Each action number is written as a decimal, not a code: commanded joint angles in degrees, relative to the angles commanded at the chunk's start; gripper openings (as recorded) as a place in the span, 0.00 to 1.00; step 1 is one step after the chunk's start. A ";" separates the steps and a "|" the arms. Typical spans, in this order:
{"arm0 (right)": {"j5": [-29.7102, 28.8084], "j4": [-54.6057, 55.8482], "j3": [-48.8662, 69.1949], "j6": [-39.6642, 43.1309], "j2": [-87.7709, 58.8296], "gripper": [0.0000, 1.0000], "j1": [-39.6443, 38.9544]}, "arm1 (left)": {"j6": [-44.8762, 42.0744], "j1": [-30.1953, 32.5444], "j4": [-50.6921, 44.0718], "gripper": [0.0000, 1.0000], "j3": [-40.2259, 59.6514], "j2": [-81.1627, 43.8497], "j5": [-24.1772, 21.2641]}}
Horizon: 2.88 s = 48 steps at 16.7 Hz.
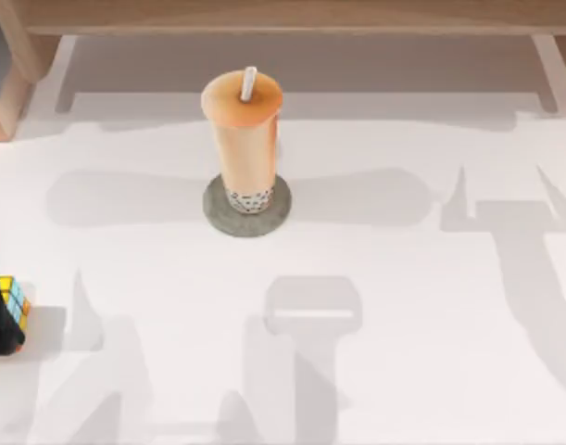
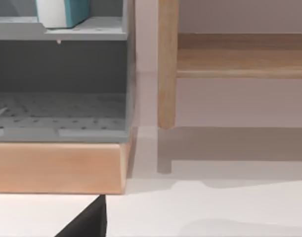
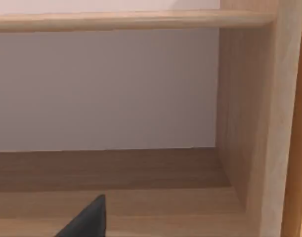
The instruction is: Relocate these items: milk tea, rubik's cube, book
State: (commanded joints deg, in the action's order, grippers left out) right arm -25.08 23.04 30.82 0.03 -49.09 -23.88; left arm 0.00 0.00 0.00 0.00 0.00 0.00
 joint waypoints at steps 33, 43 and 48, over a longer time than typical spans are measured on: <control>25.08 -23.04 -30.83 -0.03 49.10 1.00 23.89 | -1.08 -2.18 -39.69 1.00 42.41 -58.28 -0.12; 25.08 -23.04 -30.83 -0.03 49.10 1.00 23.89 | -1.77 -3.47 -62.10 1.00 66.59 -93.94 -0.01; 25.08 -23.04 -30.83 -0.03 49.10 1.00 23.89 | -1.77 -3.20 -62.36 1.00 66.84 -94.34 -0.02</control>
State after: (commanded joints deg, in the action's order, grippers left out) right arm 0.00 0.00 0.00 0.00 0.00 0.00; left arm -1.77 -3.20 -62.36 66.84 -94.34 -0.02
